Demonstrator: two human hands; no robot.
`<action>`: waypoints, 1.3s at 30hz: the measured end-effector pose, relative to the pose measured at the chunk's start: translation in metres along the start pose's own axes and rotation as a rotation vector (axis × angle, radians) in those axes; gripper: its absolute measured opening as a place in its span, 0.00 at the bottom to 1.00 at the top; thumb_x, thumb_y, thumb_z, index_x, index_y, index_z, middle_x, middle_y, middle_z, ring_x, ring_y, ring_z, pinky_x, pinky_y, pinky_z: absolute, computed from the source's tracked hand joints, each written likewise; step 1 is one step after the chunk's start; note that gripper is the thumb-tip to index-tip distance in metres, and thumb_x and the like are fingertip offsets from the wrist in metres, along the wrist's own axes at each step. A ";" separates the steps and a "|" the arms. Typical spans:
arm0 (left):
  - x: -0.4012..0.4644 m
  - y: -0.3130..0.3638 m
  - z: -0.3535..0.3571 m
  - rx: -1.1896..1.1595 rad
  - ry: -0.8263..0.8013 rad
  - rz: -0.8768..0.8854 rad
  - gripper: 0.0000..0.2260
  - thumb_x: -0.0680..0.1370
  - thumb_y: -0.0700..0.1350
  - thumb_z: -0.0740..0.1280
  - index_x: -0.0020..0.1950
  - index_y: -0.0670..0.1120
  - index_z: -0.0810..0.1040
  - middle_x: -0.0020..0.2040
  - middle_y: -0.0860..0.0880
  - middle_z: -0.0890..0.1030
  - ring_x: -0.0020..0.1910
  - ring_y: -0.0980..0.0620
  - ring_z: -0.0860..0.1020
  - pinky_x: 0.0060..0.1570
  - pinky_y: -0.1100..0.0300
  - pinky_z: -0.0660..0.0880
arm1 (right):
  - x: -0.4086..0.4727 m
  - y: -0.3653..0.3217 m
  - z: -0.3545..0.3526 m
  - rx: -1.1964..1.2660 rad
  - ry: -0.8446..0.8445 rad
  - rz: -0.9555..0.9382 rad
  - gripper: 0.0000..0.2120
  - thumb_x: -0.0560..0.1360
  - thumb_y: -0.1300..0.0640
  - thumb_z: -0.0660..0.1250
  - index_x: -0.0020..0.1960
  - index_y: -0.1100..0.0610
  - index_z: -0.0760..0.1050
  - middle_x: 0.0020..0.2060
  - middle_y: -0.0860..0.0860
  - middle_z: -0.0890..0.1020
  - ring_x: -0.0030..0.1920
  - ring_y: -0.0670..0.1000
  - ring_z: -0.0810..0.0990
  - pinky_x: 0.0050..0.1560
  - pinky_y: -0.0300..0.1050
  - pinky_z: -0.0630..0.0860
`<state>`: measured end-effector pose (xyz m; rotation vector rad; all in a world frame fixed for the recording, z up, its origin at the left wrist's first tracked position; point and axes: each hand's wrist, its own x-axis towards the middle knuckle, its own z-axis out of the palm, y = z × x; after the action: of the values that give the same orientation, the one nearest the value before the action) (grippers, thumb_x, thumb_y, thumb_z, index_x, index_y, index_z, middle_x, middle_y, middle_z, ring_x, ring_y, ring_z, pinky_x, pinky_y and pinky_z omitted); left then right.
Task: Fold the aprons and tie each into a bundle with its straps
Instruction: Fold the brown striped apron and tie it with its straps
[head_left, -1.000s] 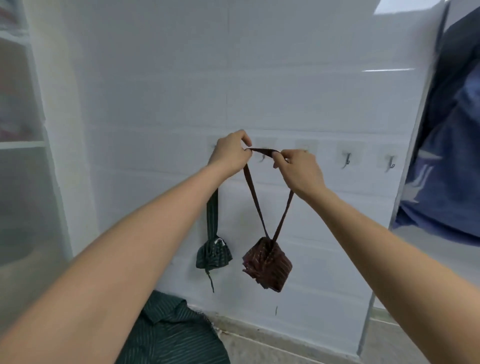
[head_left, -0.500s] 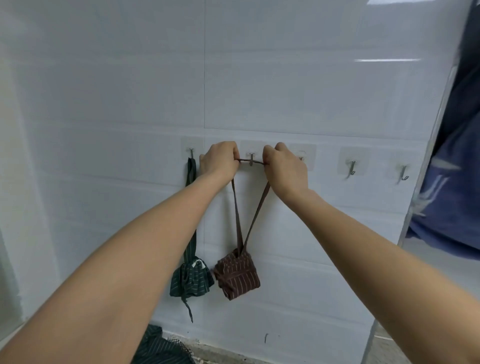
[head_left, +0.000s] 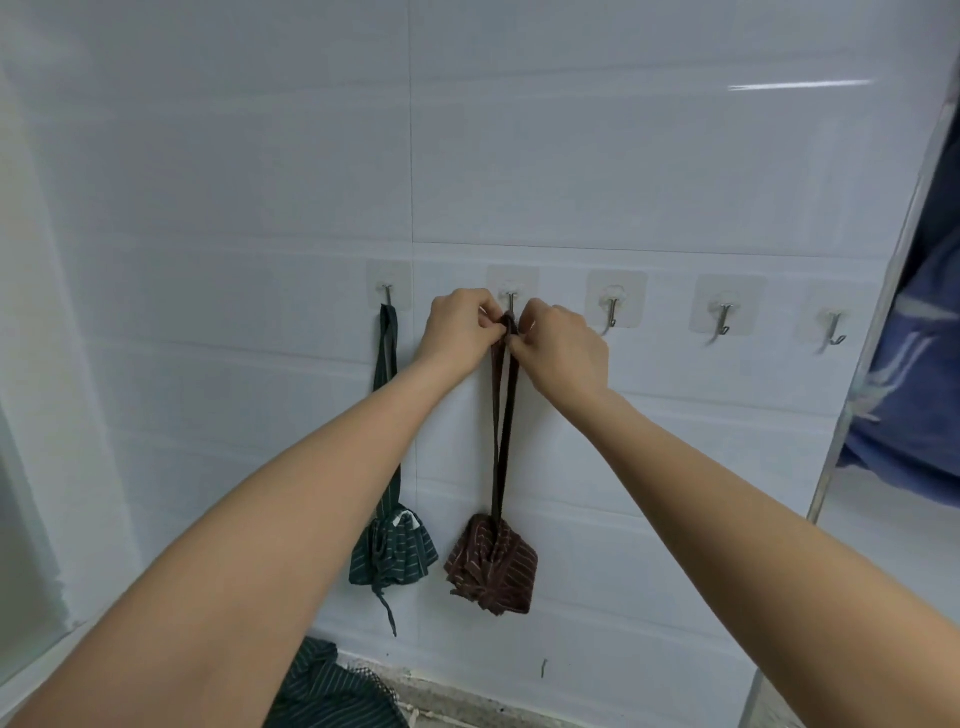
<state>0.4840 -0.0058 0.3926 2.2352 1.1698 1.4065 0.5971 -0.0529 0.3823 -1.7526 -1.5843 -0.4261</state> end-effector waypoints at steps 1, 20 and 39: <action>0.001 0.000 0.001 0.009 0.001 -0.004 0.05 0.73 0.36 0.67 0.46 0.43 0.80 0.40 0.47 0.79 0.41 0.51 0.78 0.49 0.59 0.77 | 0.002 -0.002 0.001 -0.003 -0.005 -0.006 0.09 0.76 0.54 0.60 0.53 0.57 0.73 0.47 0.53 0.78 0.47 0.56 0.77 0.38 0.44 0.66; 0.003 -0.005 0.012 0.166 0.045 -0.002 0.06 0.74 0.36 0.64 0.48 0.42 0.78 0.44 0.45 0.78 0.46 0.45 0.77 0.51 0.47 0.76 | 0.008 0.006 0.010 -0.051 0.035 -0.033 0.00 0.73 0.61 0.58 0.44 0.57 0.67 0.39 0.53 0.73 0.39 0.57 0.72 0.33 0.45 0.62; -0.027 -0.018 0.008 -0.020 -0.108 -0.103 0.10 0.74 0.38 0.68 0.55 0.43 0.74 0.43 0.48 0.78 0.41 0.52 0.77 0.41 0.66 0.69 | -0.019 0.011 0.020 0.357 -0.015 -0.007 0.09 0.73 0.63 0.61 0.54 0.61 0.69 0.48 0.56 0.75 0.45 0.56 0.75 0.42 0.48 0.72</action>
<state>0.4762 -0.0130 0.3608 2.1748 1.2111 1.2375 0.6000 -0.0524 0.3524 -1.4803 -1.5668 -0.1218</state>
